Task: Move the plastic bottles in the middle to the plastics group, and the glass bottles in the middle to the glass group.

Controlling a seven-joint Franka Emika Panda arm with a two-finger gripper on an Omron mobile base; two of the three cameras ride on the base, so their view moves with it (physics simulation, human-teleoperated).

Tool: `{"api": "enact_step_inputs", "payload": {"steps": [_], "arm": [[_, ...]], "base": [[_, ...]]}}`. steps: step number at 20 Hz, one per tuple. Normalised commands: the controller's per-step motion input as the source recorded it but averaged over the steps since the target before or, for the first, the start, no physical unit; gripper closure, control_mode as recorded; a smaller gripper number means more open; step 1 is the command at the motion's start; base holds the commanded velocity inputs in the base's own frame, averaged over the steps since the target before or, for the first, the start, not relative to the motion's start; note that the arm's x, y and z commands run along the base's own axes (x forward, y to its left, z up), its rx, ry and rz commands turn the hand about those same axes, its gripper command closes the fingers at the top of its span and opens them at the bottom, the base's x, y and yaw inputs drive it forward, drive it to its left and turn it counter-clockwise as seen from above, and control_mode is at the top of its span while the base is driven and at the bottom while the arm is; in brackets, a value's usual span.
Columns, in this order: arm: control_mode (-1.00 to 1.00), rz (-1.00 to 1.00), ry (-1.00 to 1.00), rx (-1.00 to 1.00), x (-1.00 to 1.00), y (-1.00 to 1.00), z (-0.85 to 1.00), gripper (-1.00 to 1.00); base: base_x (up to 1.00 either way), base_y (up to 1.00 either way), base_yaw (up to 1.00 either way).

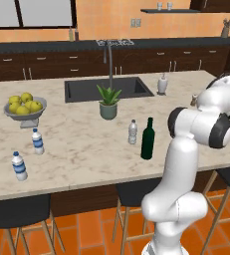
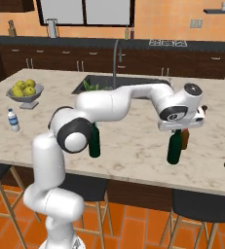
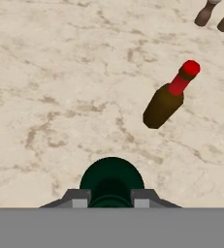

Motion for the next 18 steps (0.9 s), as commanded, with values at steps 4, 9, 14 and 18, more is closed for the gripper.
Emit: {"api": "enact_step_inputs", "payload": {"steps": [4,9,14,18], "arm": [[-1.00,0.00,-0.07,-0.08,0.00,0.00,-0.42,1.00],[-1.00,0.00,0.00,-0.11,0.14,0.01,-0.36,1.00],[-1.00,0.00,0.01,-0.05,0.23,0.03,-0.40,1.00],[-1.00,0.00,0.01,-0.02,0.10,0.10,-0.45,1.00]], "base": [[0.00,0.00,0.00],[0.00,0.00,0.00],[0.00,0.00,0.00],[0.00,0.00,0.00]]}}
